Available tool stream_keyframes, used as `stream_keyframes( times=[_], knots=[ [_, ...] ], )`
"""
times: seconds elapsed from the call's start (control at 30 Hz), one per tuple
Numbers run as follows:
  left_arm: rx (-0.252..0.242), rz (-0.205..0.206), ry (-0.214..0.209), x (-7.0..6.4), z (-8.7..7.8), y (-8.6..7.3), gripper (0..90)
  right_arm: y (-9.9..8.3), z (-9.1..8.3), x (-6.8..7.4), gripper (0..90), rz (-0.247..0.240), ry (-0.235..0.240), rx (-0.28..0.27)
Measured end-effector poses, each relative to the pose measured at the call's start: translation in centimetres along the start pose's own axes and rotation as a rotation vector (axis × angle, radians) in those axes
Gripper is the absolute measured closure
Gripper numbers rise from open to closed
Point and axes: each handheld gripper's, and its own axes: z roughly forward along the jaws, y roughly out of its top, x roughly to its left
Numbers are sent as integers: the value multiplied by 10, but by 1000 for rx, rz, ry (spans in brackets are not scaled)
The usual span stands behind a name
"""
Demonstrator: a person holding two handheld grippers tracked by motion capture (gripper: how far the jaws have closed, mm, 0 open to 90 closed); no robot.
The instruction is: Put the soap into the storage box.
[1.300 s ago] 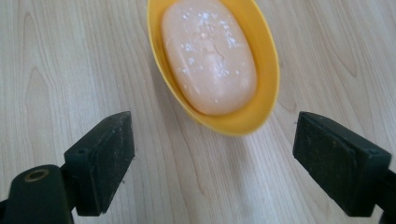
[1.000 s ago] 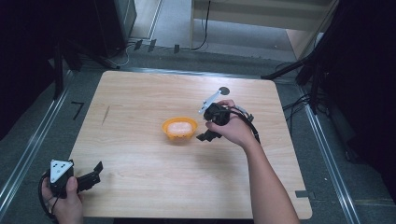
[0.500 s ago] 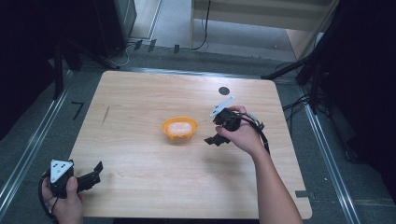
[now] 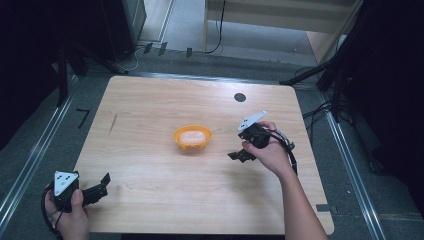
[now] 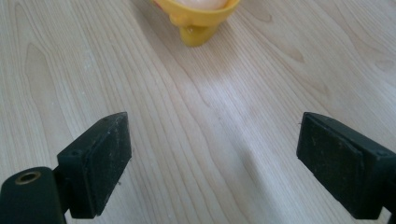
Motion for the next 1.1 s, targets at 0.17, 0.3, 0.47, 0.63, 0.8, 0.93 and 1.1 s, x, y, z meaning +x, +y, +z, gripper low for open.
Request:
stream_keyframes(
  times=[0.17, 0.3, 0.47, 0.63, 0.8, 0.93, 1.1],
  knots=[
    [1, -1, -1, 0, 0, 0, 0, -13, -6, 1, 110, 29, -12, -17],
    [-1, 1, 1, 0, 0, 0, 0, -21, -9, 4, 110, 38, -27, -18],
    [-1, 1, 2, 0, 0, 0, 0, -32, -14, 7, 111, 58, -34, -37],
    [-2, 0, 0, 0, 0, 0, 0, -45, -16, 12, 112, 73, -40, -48],
    [-2, 3, 2, 0, 0, 0, 0, -57, -22, 16, 112, 82, -57, -64],
    [-2, 3, 2, 0, 0, 0, 0, -68, -25, 18, 110, 94, -71, -64],
    [2, 9, 4, -1, 0, 0, 0, -83, -30, 21, 107, 119, -79, -83]
  ],
)
